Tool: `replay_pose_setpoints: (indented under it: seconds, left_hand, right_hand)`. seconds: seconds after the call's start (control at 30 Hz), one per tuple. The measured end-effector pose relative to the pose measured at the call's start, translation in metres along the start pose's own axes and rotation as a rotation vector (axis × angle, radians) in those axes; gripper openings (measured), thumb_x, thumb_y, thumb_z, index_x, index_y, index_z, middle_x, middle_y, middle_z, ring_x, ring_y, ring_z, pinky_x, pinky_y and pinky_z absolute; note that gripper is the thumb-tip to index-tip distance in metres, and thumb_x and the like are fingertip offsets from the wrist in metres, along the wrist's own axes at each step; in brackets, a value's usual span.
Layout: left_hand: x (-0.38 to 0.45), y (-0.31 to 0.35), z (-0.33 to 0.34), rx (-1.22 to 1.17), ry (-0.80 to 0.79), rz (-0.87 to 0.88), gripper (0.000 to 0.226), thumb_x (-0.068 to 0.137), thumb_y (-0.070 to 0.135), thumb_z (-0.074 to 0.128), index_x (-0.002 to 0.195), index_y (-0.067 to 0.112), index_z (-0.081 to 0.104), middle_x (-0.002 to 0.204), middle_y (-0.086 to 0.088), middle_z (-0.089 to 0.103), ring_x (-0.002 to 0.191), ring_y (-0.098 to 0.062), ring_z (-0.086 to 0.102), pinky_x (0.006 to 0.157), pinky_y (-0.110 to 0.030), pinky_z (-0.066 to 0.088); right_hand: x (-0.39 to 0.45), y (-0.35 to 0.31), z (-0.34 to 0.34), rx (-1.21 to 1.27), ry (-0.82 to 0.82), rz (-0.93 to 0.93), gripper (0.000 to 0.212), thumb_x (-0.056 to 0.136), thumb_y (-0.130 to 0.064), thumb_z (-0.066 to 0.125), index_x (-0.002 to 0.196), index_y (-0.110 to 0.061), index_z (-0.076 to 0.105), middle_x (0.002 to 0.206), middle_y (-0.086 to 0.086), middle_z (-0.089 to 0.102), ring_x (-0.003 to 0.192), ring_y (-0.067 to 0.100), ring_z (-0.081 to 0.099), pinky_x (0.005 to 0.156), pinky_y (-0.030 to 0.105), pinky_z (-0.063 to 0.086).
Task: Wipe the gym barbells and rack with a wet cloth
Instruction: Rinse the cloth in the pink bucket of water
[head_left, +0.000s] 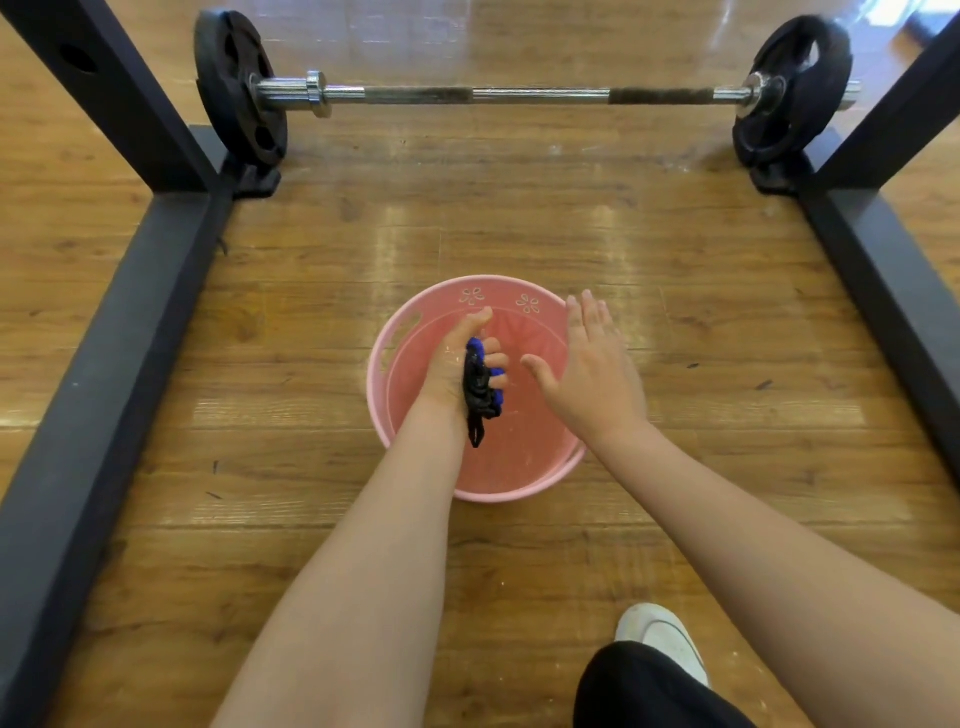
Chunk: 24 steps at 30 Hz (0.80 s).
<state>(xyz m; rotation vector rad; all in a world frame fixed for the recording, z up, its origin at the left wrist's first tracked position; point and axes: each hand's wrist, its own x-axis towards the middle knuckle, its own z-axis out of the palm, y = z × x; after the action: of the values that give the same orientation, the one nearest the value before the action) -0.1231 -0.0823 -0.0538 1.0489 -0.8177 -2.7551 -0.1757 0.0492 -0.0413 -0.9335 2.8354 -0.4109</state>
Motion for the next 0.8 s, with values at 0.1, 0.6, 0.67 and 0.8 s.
replay_pose_setpoints:
  seconds: [0.1, 0.6, 0.67, 0.8]
  left_hand:
    - [-0.001, -0.003, 0.001, 0.147, 0.023, 0.062, 0.033, 0.093, 0.014, 0.05, 0.062, 0.018, 0.038, 0.042, 0.008, 0.036, 0.032, -0.005, 0.033, 0.032, -0.013, 0.023]
    - [-0.008, -0.011, 0.012, 0.107, -0.181, -0.007, 0.03, 0.092, 0.014, 0.05, 0.063, 0.016, 0.059, 0.056, 0.001, 0.053, 0.05, -0.012, 0.051, 0.055, -0.021, 0.043]
    - [-0.01, -0.014, 0.011, 0.19, -0.216, 0.015, 0.023, 0.091, 0.002, 0.048, 0.075, 0.014, 0.059, 0.063, -0.002, 0.059, 0.059, -0.015, 0.057, 0.062, -0.026, 0.048]
    - [-0.007, -0.012, 0.016, 0.052, -0.077, 0.096, 0.029, 0.087, -0.011, 0.032, 0.078, 0.01, 0.049, 0.066, -0.002, 0.059, 0.058, -0.014, 0.061, 0.053, -0.023, 0.052]
  right_hand:
    - [0.0, -0.001, 0.001, 0.011, -0.002, 0.003, 0.081, 0.095, -0.054, 0.038, 0.151, -0.008, 0.003, 0.159, 0.009, 0.001, 0.146, 0.02, -0.001, 0.118, 0.032, 0.005]
    - [0.0, -0.002, -0.005, -0.007, -0.042, -0.125, 0.098, 0.081, -0.065, 0.047, 0.152, -0.014, 0.002, 0.16, 0.001, -0.001, 0.146, 0.013, -0.004, 0.118, 0.038, 0.003]
    - [0.001, -0.002, -0.004, -0.017, -0.04, -0.133, 0.095, 0.082, -0.059, 0.048, 0.152, -0.014, 0.001, 0.16, 0.001, -0.002, 0.146, 0.013, -0.005, 0.118, 0.038, 0.003]
    - [0.002, -0.001, -0.004, 0.035, -0.034, -0.127, 0.097, 0.083, -0.062, 0.052, 0.152, -0.016, 0.002, 0.16, 0.0, -0.002, 0.146, 0.012, -0.004, 0.117, 0.036, 0.002]
